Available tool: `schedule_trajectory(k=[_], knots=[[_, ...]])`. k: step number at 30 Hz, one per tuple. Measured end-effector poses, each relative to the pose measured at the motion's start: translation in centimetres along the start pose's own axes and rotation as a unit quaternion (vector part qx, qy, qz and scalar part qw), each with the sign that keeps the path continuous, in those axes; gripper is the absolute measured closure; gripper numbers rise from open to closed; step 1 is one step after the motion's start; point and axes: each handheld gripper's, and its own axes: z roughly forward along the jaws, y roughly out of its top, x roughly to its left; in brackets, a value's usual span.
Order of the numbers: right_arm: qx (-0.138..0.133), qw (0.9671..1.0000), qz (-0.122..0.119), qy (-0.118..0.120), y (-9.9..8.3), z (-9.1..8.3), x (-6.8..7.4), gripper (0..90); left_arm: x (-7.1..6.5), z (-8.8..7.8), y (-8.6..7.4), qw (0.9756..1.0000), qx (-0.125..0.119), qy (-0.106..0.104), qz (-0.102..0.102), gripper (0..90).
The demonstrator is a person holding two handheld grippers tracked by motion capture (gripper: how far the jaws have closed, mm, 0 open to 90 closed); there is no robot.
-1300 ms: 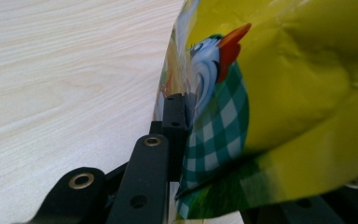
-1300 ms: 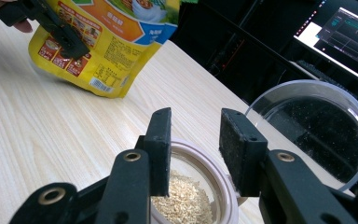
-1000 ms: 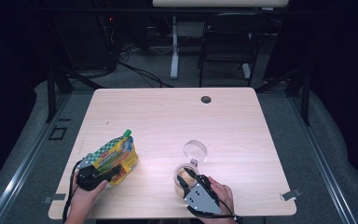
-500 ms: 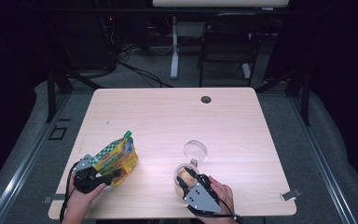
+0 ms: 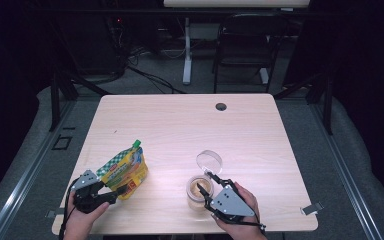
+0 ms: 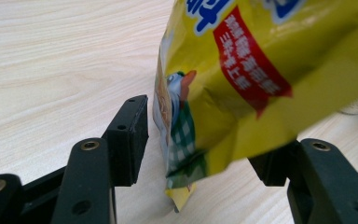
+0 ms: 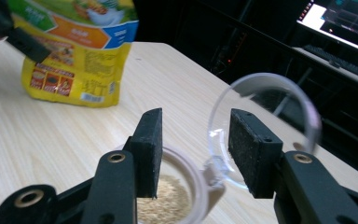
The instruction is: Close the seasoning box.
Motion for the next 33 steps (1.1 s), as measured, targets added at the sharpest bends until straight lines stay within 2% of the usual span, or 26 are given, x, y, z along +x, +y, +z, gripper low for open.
schedule_trajectory(k=[2,3,7,8,9,10,11,15,16,17,19,26,30,33], knots=[[0.0,1.0,0.008,-0.003,0.1,-0.1,-0.4,54.3,0.0,-0.1,0.0,1.0,0.001,0.001,0.001,44.1],[0.001,0.9996,0.025,-0.009,0.1,-0.3,-1.3,53.9,-0.1,-0.2,-0.1,1.0,-0.002,0.002,-0.001,43.8],[-0.002,0.9981,0.058,-0.019,0.0,-0.7,-2.7,53.5,-0.2,-0.5,-0.2,1.0,0.002,0.006,0.001,43.9],[-0.002,0.9981,0.058,-0.019,0.0,-0.7,-2.7,53.5,-0.2,-0.5,-0.2,1.0,0.002,0.006,0.001,44.1],[-0.001,0.9967,0.079,-0.021,-0.1,-0.8,-3.6,53.6,-0.2,-0.7,-0.2,1.0,0.0,0.008,-0.003,44.2],[-0.001,0.9967,0.079,-0.021,-0.1,-0.8,-3.6,53.6,-0.2,-0.7,-0.2,1.0,0.0,0.008,-0.003,44.3],[0.0,0.9951,0.096,-0.025,-0.2,-0.9,-4.2,53.4,-0.2,-0.9,-0.2,1.0,-0.002,0.008,-0.005,44.4],[0.004,0.9917,0.126,-0.025,-0.5,-1.0,-5.4,52.0,-0.4,-1.3,-0.3,0.9999,-0.001,0.011,-0.003,44.6],[0.004,0.9917,0.126,-0.025,-0.5,-1.0,-5.4,52.0,-0.4,-1.3,-0.3,0.9999,-0.001,0.011,-0.003,44.6],[0.008,0.9899,0.14,-0.023,-0.7,-0.9,-5.9,51.2,-0.5,-1.4,-0.4,0.9999,-0.005,0.011,-0.002,44.6],[0.009,0.9894,0.144,-0.02,-0.8,-0.8,-6.1,51.0,-0.6,-1.5,-0.4,0.9999,-0.005,0.012,-0.002,44.6],[0.018,0.9826,0.185,0.001,-1.6,0.0,-7.4,47.1,-0.7,-1.6,-0.6,0.9999,-0.008,0.009,-0.006,44.6],[0.026,0.9793,0.2,0.019,-1.9,0.5,-7.8,45.9,-1.0,-1.4,-0.6,1.0,0.0,0.009,0.003,44.6],[0.03,0.9788,0.201,0.028,-2.0,0.8,-7.9,45.9,-1.1,-1.4,-0.7,0.9999,0.003,0.009,0.005,44.6]])
